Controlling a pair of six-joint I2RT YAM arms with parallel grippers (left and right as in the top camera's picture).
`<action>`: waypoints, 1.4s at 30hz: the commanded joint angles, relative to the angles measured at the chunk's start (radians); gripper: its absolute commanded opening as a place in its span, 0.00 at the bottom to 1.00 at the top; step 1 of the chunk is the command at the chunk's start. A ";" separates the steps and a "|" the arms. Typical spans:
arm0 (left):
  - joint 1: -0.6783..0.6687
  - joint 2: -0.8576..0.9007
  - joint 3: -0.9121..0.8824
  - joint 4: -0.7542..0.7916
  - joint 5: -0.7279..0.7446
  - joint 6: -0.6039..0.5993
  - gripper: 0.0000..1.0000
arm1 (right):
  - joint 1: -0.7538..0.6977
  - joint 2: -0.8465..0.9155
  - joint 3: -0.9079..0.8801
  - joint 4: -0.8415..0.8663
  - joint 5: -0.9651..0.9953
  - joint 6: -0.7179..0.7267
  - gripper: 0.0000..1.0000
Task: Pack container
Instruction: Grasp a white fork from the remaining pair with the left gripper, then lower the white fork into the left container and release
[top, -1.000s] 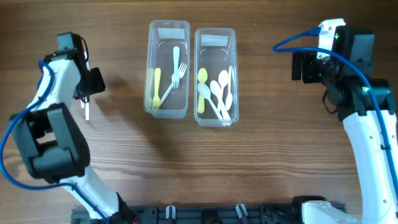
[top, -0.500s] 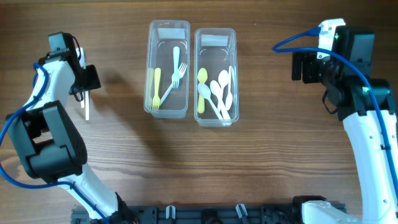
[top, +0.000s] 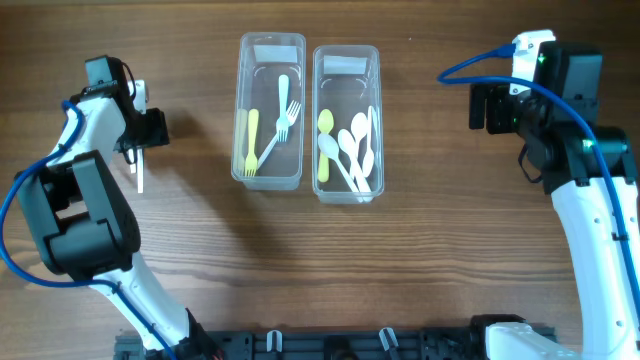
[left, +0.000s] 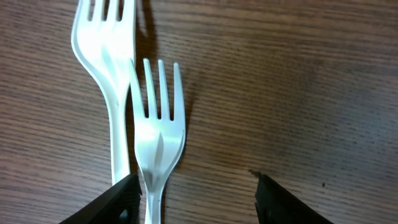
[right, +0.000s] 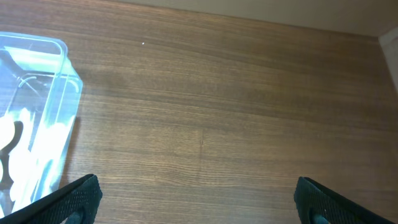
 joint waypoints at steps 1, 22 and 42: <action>0.005 0.013 -0.005 0.013 0.020 0.024 0.61 | -0.002 0.009 0.007 0.003 0.021 -0.009 1.00; 0.009 0.075 -0.005 0.019 0.063 0.026 0.21 | -0.002 0.009 0.007 0.003 0.021 -0.009 1.00; -0.031 -0.360 0.023 -0.011 0.542 -0.241 0.04 | -0.002 0.009 0.007 0.003 0.021 -0.009 1.00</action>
